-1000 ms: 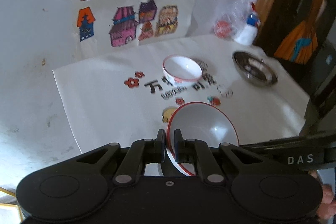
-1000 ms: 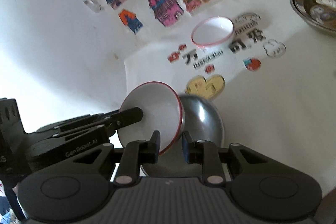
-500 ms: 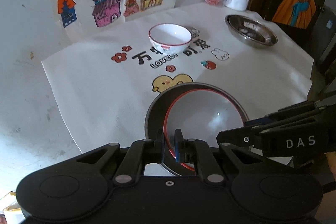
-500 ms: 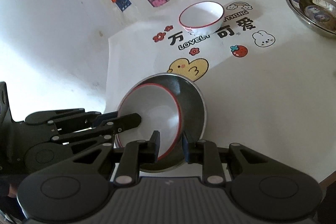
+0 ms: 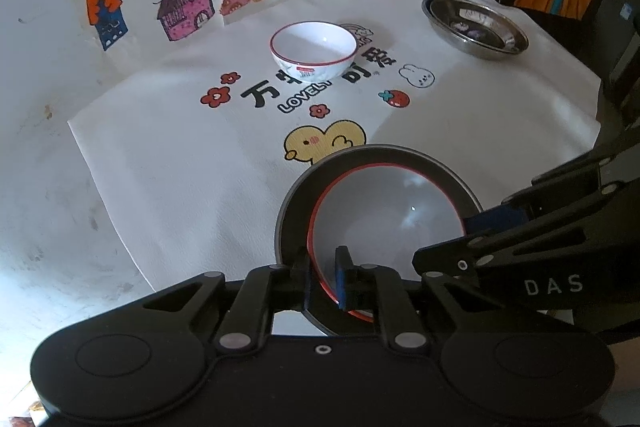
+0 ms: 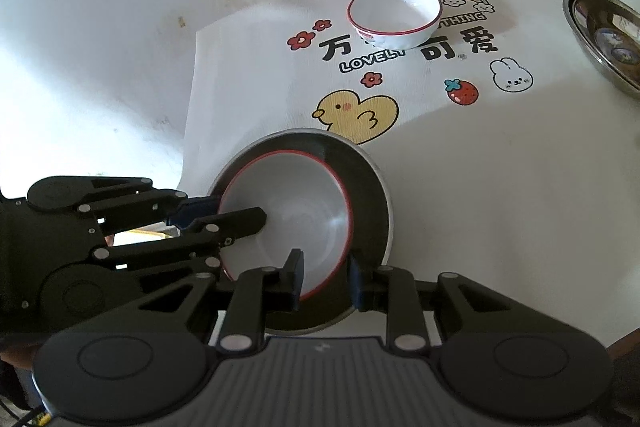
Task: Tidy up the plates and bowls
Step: 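Carry the white bowl into the steel bowl and open the right gripper, then open the left gripper and lift both grippers off the bowls, then grasp the rim of the second red-rimmed white bowl with both grippers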
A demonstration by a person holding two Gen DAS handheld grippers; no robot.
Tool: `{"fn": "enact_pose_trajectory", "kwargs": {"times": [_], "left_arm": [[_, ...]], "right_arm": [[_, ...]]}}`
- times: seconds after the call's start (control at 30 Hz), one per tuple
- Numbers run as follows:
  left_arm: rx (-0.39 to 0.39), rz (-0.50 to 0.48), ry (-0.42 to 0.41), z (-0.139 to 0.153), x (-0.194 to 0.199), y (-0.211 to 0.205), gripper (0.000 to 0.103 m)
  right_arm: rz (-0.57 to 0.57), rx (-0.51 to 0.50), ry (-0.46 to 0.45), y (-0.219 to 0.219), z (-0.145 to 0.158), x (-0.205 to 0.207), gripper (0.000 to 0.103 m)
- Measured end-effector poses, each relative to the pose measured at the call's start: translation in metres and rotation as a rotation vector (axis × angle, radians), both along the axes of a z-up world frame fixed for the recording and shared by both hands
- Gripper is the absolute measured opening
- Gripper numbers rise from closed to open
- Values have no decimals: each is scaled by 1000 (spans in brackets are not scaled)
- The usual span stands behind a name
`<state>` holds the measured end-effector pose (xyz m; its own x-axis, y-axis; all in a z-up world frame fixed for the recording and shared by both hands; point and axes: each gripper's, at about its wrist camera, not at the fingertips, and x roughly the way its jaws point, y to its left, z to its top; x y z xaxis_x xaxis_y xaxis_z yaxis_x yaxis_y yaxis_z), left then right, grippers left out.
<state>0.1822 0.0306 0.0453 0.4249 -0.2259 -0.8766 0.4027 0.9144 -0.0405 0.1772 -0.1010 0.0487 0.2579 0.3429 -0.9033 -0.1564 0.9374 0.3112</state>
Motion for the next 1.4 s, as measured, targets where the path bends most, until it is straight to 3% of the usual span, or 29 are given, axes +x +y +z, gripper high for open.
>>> {"fn": "enact_pose_trajectory", "kwargs": {"times": [0.37, 0.67, 0.73, 0.8, 0.93, 1.03, 1.4], "left_arm": [[-36, 13, 43, 3, 7, 5, 16], [-58, 23, 2, 19, 11, 10, 22], [-77, 29, -6, 25, 13, 13, 23], [-79, 44, -30, 30, 16, 15, 38], [-117, 69, -52, 39, 27, 21, 43], [-136, 107, -81, 43, 40, 22, 56], [-189, 241, -169, 33, 106, 20, 94]], "right_arm": [[19, 1, 12, 0, 2, 3, 32], [23, 24, -22, -9, 16, 2, 47], [21, 40, -41, -15, 22, 2, 57], [7, 52, -60, -21, 28, 3, 64], [-27, 88, -83, -38, 38, 10, 75], [-73, 115, -108, -53, 42, 21, 86], [-209, 192, -267, -93, 31, 83, 100]]}}
